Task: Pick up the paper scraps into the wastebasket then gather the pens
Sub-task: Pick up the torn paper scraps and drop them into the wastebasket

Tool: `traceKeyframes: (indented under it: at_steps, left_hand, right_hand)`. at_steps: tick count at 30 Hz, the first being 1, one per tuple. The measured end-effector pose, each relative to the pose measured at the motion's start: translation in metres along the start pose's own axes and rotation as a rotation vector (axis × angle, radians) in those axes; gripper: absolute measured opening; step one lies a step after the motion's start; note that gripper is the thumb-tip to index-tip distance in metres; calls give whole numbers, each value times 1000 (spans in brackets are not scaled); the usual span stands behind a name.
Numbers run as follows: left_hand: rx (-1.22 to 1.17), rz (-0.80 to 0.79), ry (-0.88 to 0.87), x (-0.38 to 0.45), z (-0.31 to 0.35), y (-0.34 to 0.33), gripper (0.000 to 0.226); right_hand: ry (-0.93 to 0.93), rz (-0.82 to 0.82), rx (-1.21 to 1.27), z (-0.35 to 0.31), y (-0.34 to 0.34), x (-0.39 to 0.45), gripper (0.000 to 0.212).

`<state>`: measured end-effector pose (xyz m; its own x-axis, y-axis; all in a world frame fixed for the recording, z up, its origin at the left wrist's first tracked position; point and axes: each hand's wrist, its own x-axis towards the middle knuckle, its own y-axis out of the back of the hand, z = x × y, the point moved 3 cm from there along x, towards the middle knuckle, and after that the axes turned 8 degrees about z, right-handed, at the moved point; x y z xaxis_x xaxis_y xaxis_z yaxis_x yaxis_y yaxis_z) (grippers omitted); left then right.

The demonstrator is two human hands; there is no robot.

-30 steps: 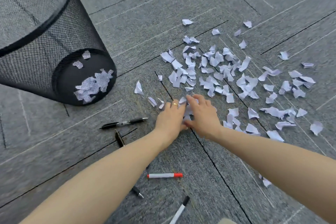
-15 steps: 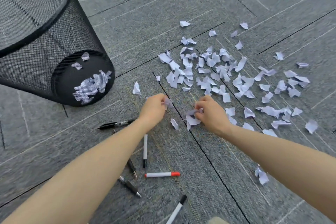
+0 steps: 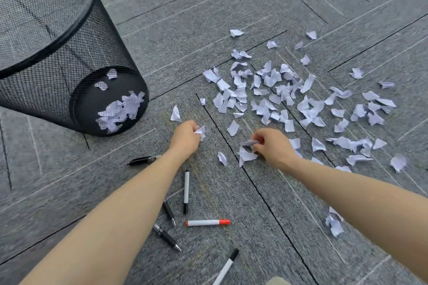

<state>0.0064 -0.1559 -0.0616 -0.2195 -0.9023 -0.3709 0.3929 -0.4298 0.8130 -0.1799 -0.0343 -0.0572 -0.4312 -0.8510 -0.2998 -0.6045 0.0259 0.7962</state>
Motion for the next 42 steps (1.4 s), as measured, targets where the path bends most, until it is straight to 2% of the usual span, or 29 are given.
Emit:
traceKeyframes:
  at_steps: [3,5,6,8,9,10,12,15,18,21,24,26,28,30,34,37,39,42]
  left_hand:
    - [-19,-84,-8,-3,6,-3,22]
    - [-110,-250,-64,-16,17,-8,8]
    - [-144,-343,-107,-25,23,-11,9]
    - [-122,-467,-219,-45,32,-23,36]
    - [-64,-466,-271,-51,33,-29,45]
    - [1,-428,-311,-56,33,-35,50]
    - [62,-334,-324,-60,33,-41,46]
    - [27,-217,-253,-63,35,-40,20]
    - [-32,-144,-124,-67,31,-43,13]
    - [-103,-134,2,-67,24,-44,19]
    - [-117,-147,45,-62,22,-31,29]
    - [-171,-127,74,-57,24,-17,24]
    - [-312,-87,101,-52,32,3,12]
    - [-465,-32,92,-51,49,31,11]
    - [-693,89,-87,-57,100,110,9]
    - [-881,290,-182,-51,120,184,18]
    - [-953,438,-206,-45,119,234,22]
    - [-903,615,-188,-35,96,290,24]
  right_hand:
    - [-22,-42,69,5,8,4,12]
    - [-70,-59,196,8,18,5,8]
    - [-101,-78,274,10,22,4,8]
    - [-132,-183,359,11,25,0,11]
    - [-123,-248,342,10,21,-5,12]
    - [-106,-290,305,9,16,-10,14]
    - [-75,-272,247,6,4,-21,26]
    - [12,-151,151,1,-5,-30,44]
    - [97,-71,21,-3,-11,-33,33]
    - [146,-12,-47,-8,-12,-33,9]
    - [110,-8,-85,-9,-14,-33,16]
    - [10,-7,-17,-7,-15,-32,17]
    - [-104,2,105,-6,-13,-28,16]
    - [-170,46,229,-12,-1,-17,14]
    - [-208,182,684,-71,57,15,16]
    - [-50,292,896,-154,101,30,9]
    - [106,325,971,-212,118,26,13]
    - [316,305,951,-282,126,15,23]
